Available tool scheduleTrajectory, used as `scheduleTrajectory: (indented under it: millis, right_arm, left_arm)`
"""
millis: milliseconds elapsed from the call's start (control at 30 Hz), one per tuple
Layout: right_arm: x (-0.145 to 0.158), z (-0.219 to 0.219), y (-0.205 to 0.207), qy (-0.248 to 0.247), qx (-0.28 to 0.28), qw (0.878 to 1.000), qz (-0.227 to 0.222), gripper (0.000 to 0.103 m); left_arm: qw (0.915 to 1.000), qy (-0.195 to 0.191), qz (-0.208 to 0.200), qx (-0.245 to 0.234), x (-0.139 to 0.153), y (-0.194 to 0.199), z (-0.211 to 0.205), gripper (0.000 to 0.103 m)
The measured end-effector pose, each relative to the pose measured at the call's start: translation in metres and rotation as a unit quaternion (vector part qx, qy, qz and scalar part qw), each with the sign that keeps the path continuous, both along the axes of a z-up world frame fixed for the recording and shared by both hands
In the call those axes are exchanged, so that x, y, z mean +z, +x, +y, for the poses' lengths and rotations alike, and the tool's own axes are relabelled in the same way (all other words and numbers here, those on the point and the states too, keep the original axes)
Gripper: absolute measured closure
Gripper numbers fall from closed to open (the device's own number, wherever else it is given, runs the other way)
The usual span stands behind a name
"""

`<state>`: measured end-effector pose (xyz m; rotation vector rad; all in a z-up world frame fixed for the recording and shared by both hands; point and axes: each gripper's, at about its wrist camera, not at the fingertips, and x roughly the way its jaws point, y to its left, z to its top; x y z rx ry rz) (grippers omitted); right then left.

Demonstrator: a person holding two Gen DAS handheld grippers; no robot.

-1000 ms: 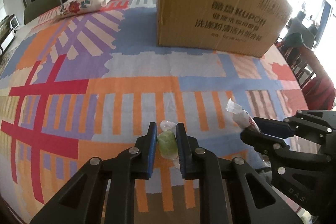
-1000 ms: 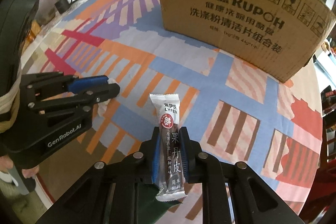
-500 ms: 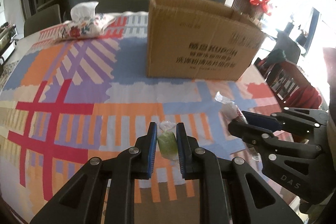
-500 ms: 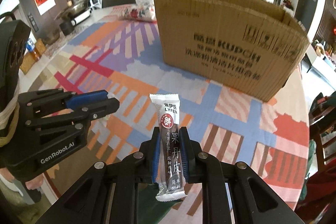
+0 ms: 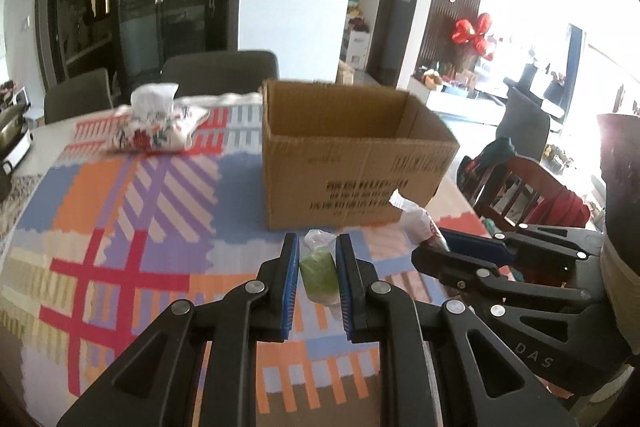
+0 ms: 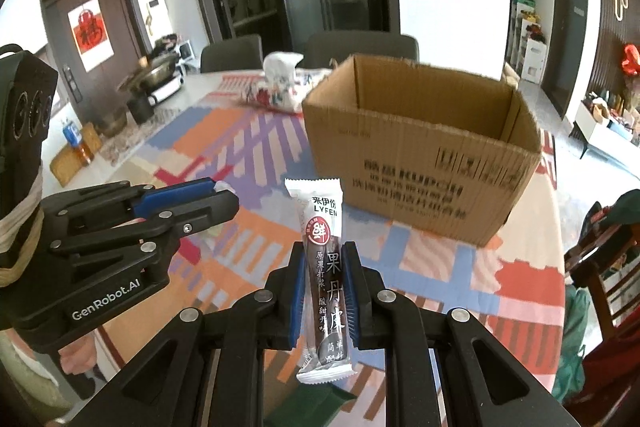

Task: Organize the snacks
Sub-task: 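Carry the green candy and LYFEN bar into the box and open both tools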

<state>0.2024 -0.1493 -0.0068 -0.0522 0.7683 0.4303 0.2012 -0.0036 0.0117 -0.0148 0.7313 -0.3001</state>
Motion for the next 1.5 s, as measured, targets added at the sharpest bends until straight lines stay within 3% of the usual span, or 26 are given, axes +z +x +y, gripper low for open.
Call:
scheduleTrajectory:
  millis: [567, 767, 1000, 1400, 1500]
  right_arm:
    - [0.057, -0.031, 0.038, 0.035, -0.044, 0.997, -0.053, 0.084]
    - [0.070, -0.041, 0.066, 0.031, -0.056, 0.996, -0.055, 0.085]
    - [0.072, -0.060, 0.098, 0.042, -0.070, 0.996, -0.044, 0.084]
    - [0.054, -0.066, 0.149, 0.015, -0.087, 0.995, -0.039, 0.084]
    - [0.049, -0.069, 0.154, 0.010, -0.100, 0.994, -0.033, 0.082]
  left_arm:
    - [0.9977, 0.031, -0.058, -0.015, 0.053, 0.053, -0.032, 0.084]
    - [0.9976, 0.031, -0.060, -0.016, 0.066, 0.080, -0.042, 0.084]
    - [0.9982, 0.041, -0.039, -0.019, 0.063, 0.114, -0.054, 0.084]
    - [0.9991, 0.043, 0.002, 0.001, 0.041, 0.171, -0.063, 0.083]
    - [0.9987, 0.048, 0.001, 0.014, 0.042, 0.174, -0.063, 0.072]
